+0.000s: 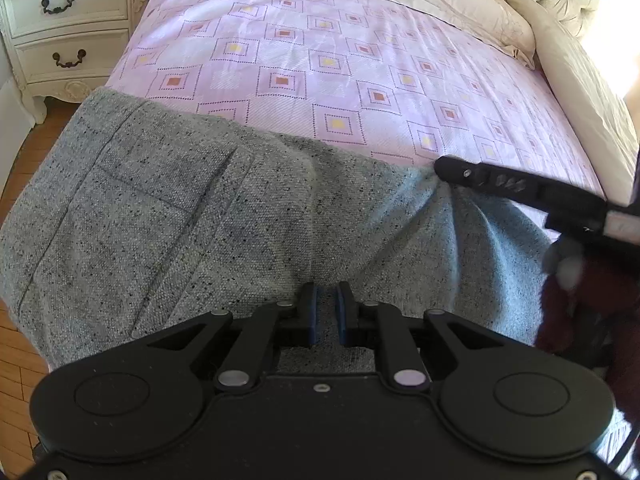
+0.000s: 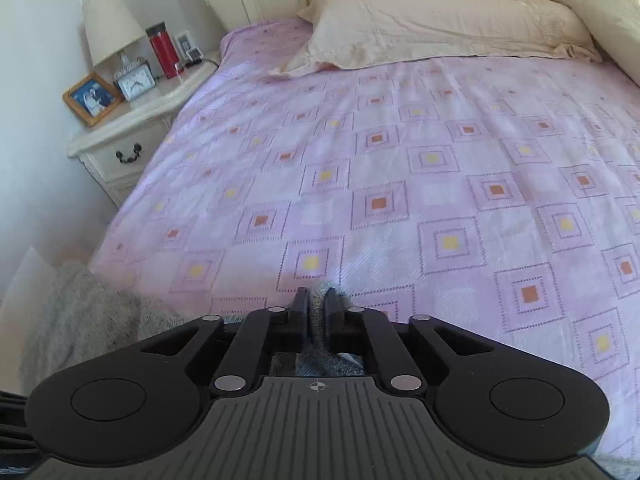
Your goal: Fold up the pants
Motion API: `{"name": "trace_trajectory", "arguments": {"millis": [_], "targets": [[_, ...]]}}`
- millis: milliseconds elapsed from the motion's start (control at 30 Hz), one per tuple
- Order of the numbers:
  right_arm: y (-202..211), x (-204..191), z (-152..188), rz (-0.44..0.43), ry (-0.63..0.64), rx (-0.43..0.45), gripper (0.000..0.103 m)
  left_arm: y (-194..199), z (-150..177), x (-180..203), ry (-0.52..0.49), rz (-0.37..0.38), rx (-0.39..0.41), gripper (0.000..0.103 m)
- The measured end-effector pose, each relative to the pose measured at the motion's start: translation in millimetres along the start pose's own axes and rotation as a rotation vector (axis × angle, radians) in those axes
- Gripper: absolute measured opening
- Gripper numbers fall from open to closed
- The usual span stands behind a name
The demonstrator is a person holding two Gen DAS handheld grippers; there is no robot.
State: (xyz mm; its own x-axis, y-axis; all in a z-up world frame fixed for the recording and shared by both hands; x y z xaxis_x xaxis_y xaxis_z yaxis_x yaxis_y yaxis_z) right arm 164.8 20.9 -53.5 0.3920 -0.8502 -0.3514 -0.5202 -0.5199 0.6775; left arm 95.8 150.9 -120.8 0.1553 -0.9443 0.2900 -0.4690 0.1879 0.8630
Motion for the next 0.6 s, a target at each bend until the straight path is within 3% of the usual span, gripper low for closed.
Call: {"name": "trace_trajectory", "arguments": {"millis": [133,333,433,533,600], "targets": [[56,22,-13,0.015,-0.021,0.08,0.018,2,0,2,-0.001,0.005,0.007,0.02],[101,68,32,0.088,-0.065,-0.033,0.018,15,-7,18,-0.073,-0.024,0.094,0.021],[106,76,57,0.114,-0.044,-0.053,0.018,18,-6,31,-0.138,-0.038,0.11,0.027],[97,105,74,0.256,-0.018,-0.087,0.017,8,-2,30,-0.179,-0.125,0.066,0.03],[101,129,72,0.316,-0.036,-0.03,0.018,2,0,21,-0.146,-0.146,0.031,0.03]]}}
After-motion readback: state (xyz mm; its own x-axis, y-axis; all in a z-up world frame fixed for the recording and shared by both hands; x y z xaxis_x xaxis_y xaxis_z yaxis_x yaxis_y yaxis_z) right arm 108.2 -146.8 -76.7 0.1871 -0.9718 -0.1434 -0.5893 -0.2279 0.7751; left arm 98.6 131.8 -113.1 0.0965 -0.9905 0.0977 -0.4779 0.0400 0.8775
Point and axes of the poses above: each gripper's, at about its wrist camera, not at the fingertips, and y roughly against the way its jaws point, x to its right, z to its underside, the point moved 9 cm from there along -y, roughly the way its jaws point, and after that the axes turned 4 degrees about -y, right-handed, at the moved point
